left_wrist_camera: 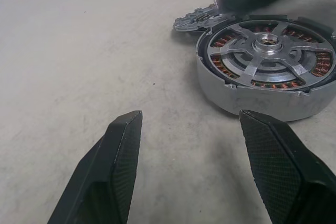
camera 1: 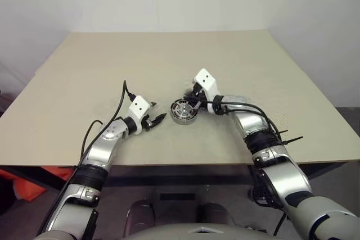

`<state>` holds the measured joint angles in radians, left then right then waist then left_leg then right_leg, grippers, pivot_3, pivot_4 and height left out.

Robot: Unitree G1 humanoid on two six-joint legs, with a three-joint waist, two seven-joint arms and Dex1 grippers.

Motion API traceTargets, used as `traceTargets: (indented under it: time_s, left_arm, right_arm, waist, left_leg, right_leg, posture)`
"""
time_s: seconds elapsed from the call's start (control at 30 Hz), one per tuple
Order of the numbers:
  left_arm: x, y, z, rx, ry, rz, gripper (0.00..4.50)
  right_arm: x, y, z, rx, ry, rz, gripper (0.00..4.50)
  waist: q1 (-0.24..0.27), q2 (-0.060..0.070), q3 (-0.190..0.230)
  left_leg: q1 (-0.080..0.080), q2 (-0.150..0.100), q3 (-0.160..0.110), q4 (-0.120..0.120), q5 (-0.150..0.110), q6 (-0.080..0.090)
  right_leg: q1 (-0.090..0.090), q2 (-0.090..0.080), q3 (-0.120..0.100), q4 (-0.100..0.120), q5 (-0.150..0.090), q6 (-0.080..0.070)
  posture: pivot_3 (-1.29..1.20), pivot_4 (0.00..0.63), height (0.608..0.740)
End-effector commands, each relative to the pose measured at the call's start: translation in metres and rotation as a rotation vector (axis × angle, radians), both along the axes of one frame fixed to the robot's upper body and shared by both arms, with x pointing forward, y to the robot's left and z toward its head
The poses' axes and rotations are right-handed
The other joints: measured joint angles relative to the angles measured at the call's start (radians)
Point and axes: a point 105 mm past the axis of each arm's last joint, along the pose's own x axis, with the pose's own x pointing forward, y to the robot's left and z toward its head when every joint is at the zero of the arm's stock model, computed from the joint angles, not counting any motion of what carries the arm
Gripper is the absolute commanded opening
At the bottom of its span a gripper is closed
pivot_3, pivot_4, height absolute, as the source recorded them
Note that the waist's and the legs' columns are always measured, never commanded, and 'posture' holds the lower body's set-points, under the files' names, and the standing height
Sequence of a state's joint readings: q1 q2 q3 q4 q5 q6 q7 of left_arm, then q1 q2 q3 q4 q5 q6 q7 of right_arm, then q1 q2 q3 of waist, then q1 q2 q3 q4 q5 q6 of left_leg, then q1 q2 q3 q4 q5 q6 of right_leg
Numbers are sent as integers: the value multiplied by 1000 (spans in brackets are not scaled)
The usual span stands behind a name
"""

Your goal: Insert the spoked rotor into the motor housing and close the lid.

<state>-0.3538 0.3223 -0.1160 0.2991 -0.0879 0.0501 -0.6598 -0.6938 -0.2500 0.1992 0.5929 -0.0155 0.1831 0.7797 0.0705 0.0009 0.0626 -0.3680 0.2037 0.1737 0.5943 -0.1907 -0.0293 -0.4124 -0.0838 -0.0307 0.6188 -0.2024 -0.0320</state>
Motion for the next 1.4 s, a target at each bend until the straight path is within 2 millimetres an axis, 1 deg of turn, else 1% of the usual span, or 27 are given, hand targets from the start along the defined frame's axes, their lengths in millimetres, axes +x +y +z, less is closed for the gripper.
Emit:
traceTargets:
  time_s: [0.03, 0.23, 0.33, 0.37, 0.43, 0.57, 0.67, 0.8, 0.87, 0.93, 1.0, 1.07, 1.13, 1.17, 1.3, 1.4]
  left_arm:
    - [5, 0, 17, -1, -65, -1, 3105]
    - [6, -1, 18, -1, -68, -3, 3105]
    - [7, -2, 18, -4, -70, -4, 3105]
    - [7, -3, 18, -5, -71, -4, 3105]
    - [7, -2, 18, -5, -70, -4, 3105]
    - [6, -3, 17, -6, -68, -7, 3105]
    - [5, -4, 17, -6, -67, -10, 3105]
    - [5, -5, 16, -5, -63, -17, 3105]
    - [5, -6, 15, -4, -61, -22, 3105]
    - [6, -7, 15, -3, -60, -28, 3105]
    - [8, -9, 16, -3, -60, -33, 3105]
    - [10, -10, 16, -3, -62, -39, 3105]
    - [11, -12, 17, -4, -65, -40, 3105]
    - [12, -12, 18, -6, -68, -39, 3105]
    - [12, -10, 19, -9, -80, -21, 3105]
    - [10, -7, 18, -13, -82, -1, 3105]
  right_arm:
    - [-4, 2, 0, -12, -9, 26, 567]
    - [3, -4, 32, 55, -88, 9, 567]
    - [6, -14, 55, 154, -100, -43, 567]
    - [6, -18, 60, 183, -88, -65, 567]
    - [6, -25, 61, 217, -56, -102, 567]
    - [-2, -43, 50, 215, 2, -150, 567]
    - [-18, -56, 42, 106, -7, -97, 567]
    - [-48, -67, 36, -106, -60, 103, 567]
    - [-56, -72, 37, -239, -102, 189, 567]
    - [-60, -70, 43, -330, -144, 289, 567]
    - [-60, -63, 50, -424, -204, 406, 567]
    - [-56, -51, 53, -495, -266, 495, 567]
    - [-54, -41, 51, -549, -290, 591, 567]
    - [-50, -37, 49, -584, -306, 625, 567]
    - [-35, -32, 44, -723, -369, 713, 567]
    - [-30, -32, 40, -783, -386, 763, 1195]
  waist:
    - [0, 0, 0]
    - [0, 0, 0]
    - [0, 0, 0]
    - [0, 0, 0]
    - [1, 0, 0]
    - [4, 0, 0]
    - [10, 0, 0]
    - [17, 0, 0]
    - [15, 0, 0]
    - [15, 0, 0]
    - [12, 0, 0]
    - [9, 0, 0]
    - [7, 0, 0]
    - [7, 0, 0]
    - [9, 0, 0]
    - [9, 0, 0]
  left_leg:
    - [0, 0, 0, 0, 0, 0]
    - [1, 0, 0, 0, 0, 0]
    - [0, 0, 0, 0, 0, 0]
    - [0, 0, 0, 0, 0, 0]
    - [0, 0, 0, -1, 0, 0]
    - [0, 0, 0, -1, 0, 0]
    - [0, 0, 0, -1, 0, 0]
    - [0, 0, 0, -2, 0, 0]
    - [0, 0, 0, -3, 0, 0]
    - [1, 1, 0, -3, 0, 0]
    - [1, 2, 0, -3, 0, 0]
    - [1, 2, 0, -3, 1, -1]
    - [1, 2, 0, -2, 1, -1]
    - [1, 2, 0, -2, 1, -1]
    - [-2, 2, 0, 0, 0, 0]
    - [-7, 2, 0, 2, -1, 2]
  right_leg:
    - [0, 0, 0, 0, 0, 0]
    - [1, 0, 0, 0, 0, 0]
    - [0, 0, 0, 0, 0, 0]
    - [0, 0, 0, 0, 0, 0]
    - [0, 0, 0, 0, 0, 0]
    - [0, 0, 0, -1, 0, 0]
    - [0, 0, 0, -1, 0, 0]
    - [0, 0, 0, -3, 0, 1]
    - [0, 0, 0, -3, 0, 1]
    - [0, 1, 0, -3, -3, 6]
    - [0, 3, 1, -3, -3, 6]
    - [0, 3, 1, -3, -4, 7]
    - [-1, 4, 1, -1, -3, 5]
    - [-1, 4, 1, -1, -1, 1]
    - [-2, 3, 1, -1, 0, 0]
    - [-5, 3, 1, -1, 0, 0]
  posture:
    - [0, 0, 740]
    - [0, 0, 740]
    - [0, 0, 740]
    - [0, 0, 740]
    - [0, 0, 740]
    - [0, 0, 740]
    - [0, 0, 740]
    - [0, 0, 740]
    - [0, 0, 740]
    - [0, 0, 740]
    - [0, 0, 740]
    - [0, 0, 740]
    - [0, 0, 740]
    - [0, 0, 740]
    - [0, 0, 740]
    - [0, 0, 740]
